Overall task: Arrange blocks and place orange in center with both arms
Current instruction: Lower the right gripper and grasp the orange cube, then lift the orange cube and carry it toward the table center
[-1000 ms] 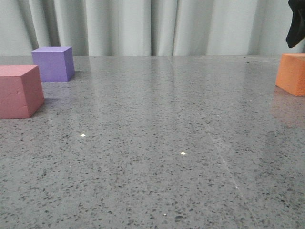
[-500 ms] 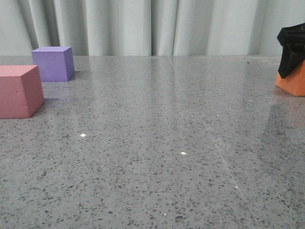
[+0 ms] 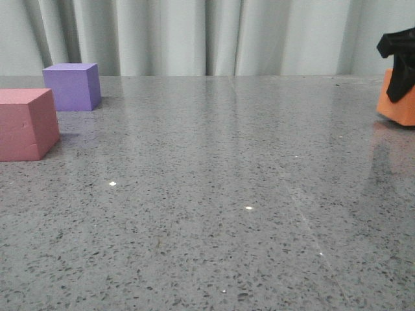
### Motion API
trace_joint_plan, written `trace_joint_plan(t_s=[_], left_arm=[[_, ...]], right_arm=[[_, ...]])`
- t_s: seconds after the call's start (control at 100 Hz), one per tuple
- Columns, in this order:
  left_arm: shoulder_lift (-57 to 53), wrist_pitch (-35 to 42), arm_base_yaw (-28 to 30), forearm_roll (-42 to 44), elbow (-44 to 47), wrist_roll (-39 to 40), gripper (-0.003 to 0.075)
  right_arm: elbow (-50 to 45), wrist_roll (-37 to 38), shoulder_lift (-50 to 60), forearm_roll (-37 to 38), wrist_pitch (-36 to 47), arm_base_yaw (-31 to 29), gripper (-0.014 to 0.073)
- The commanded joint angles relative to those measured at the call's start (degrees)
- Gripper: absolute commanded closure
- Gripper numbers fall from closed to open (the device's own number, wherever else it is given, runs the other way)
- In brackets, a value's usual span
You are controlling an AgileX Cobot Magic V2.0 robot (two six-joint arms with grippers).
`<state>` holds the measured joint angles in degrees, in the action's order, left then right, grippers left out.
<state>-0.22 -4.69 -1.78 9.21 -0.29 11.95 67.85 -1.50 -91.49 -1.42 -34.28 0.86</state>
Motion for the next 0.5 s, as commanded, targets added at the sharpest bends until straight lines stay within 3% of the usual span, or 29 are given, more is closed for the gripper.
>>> trace_joint_plan(t_s=[0.0,0.49], left_arm=[[-1.9,4.7,0.1,-0.4,3.1,0.1,0.0739],[-1.9,4.7,0.1,-0.4,3.1,0.1,0.0739]], right_arm=[[3.7,-0.5,3.8,-0.3,-0.5,1.6,0.0276],[10.9,18.3,1.7,-0.5,0.1,19.4,0.0276]])
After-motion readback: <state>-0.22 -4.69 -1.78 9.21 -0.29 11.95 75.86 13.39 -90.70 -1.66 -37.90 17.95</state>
